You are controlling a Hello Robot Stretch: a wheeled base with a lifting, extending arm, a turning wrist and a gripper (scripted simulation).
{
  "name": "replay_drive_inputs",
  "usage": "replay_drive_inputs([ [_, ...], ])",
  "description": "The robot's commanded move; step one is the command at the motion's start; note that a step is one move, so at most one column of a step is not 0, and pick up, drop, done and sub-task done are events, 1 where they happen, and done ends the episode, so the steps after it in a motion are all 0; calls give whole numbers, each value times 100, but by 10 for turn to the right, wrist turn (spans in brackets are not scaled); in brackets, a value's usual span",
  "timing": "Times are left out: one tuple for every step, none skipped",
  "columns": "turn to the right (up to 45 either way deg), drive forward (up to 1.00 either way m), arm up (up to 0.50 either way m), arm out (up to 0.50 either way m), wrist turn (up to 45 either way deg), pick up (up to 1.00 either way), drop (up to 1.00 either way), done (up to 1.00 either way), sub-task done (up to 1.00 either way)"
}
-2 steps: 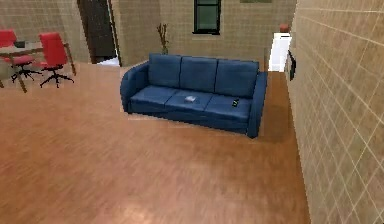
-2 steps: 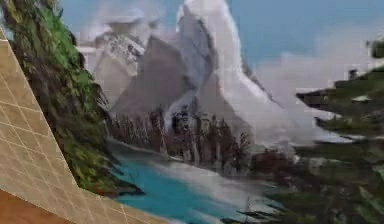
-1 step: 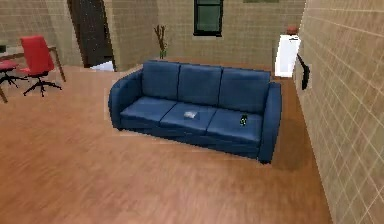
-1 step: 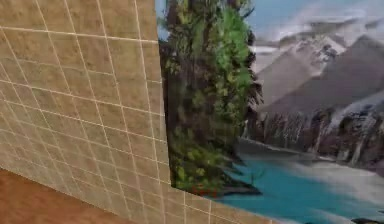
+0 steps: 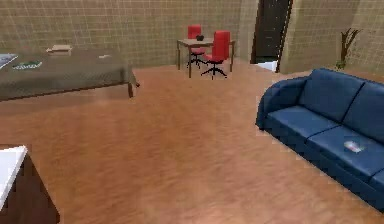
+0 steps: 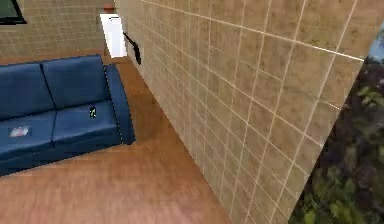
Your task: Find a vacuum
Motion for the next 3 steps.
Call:
replay_drive_inputs([
  [-240,0,0,0,0,0,0,0,0],
  [0,100,0,0,0,0,0,0,0],
  [0,65,0,0,0,0,0,0,0],
])
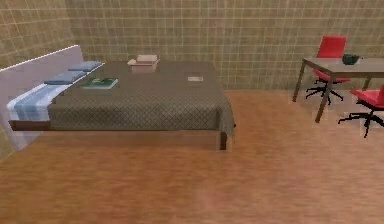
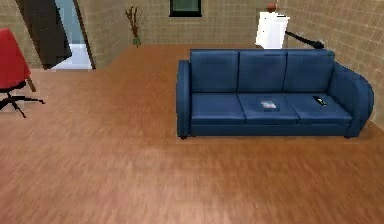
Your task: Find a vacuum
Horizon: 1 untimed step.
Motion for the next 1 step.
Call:
replay_drive_inputs([
  [-420,0,0,0,0,0,0,0,0],
])
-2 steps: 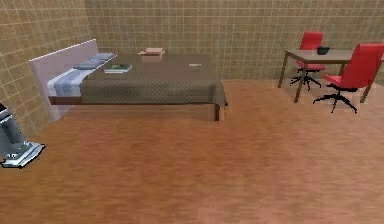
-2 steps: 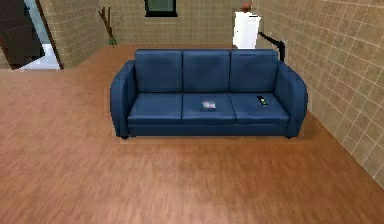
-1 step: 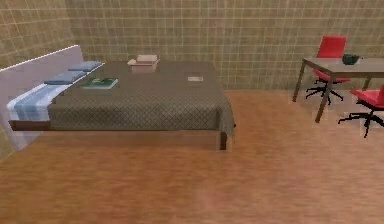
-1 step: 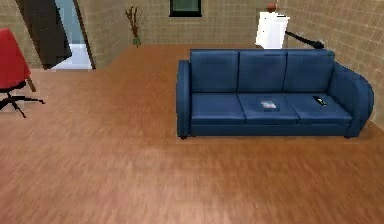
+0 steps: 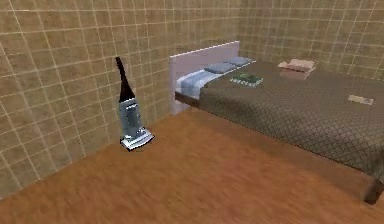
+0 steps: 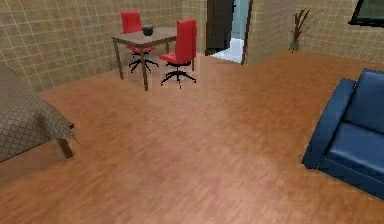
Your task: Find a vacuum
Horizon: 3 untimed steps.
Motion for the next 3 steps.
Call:
replay_drive_inputs([
  [0,45,0,0,0,0,0,0,0],
  [-450,0,0,0,0,0,0,0,0],
  [-30,0,0,0,0,0,0,0,0],
])
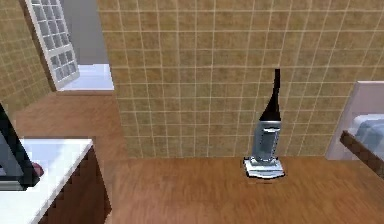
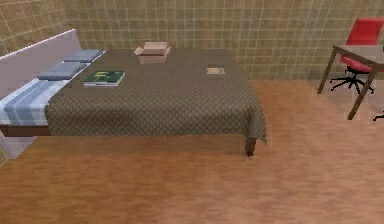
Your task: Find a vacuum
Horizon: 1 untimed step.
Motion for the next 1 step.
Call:
replay_drive_inputs([
  [0,100,0,0,0,0,0,0,0],
])
